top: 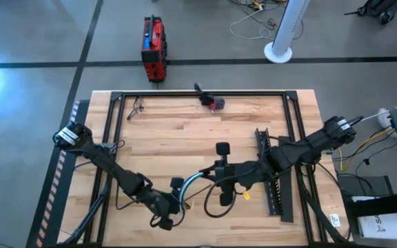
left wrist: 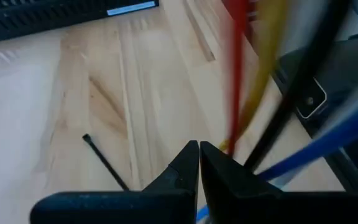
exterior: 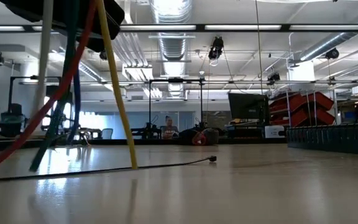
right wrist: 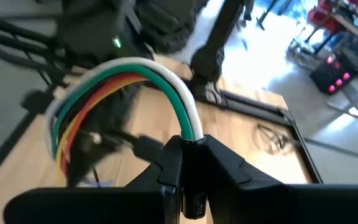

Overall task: Ziptie cables
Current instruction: Close the cables together using a zip tie

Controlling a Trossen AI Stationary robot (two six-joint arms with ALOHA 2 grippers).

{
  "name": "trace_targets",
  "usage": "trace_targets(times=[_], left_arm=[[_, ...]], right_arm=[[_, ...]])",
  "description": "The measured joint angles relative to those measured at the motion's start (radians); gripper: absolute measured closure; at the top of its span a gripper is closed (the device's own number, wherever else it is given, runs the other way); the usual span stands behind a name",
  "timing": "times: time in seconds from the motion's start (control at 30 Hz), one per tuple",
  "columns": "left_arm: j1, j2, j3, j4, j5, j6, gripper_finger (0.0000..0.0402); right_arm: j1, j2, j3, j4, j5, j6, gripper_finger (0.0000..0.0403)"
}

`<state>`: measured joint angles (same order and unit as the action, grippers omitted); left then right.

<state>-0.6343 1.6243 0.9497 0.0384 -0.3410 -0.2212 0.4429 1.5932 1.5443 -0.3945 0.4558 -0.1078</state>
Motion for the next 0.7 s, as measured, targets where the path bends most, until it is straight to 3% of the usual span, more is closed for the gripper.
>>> trace_targets(times=[0.13,0.7], left_arm=[[-0.006,-0.007,-0.002,-0.005,-0.066,0.027,0.0402],[-0.071,-0.067,0.049,0.022,-0.087,0.102,0.0402]], right_arm=[[-0.001,0.0,-0.005,-0.02,0.021,0.017,0.0375],[-0.006,0.0,-0.004,-0.012,0.096,-0.016,0.0375]])
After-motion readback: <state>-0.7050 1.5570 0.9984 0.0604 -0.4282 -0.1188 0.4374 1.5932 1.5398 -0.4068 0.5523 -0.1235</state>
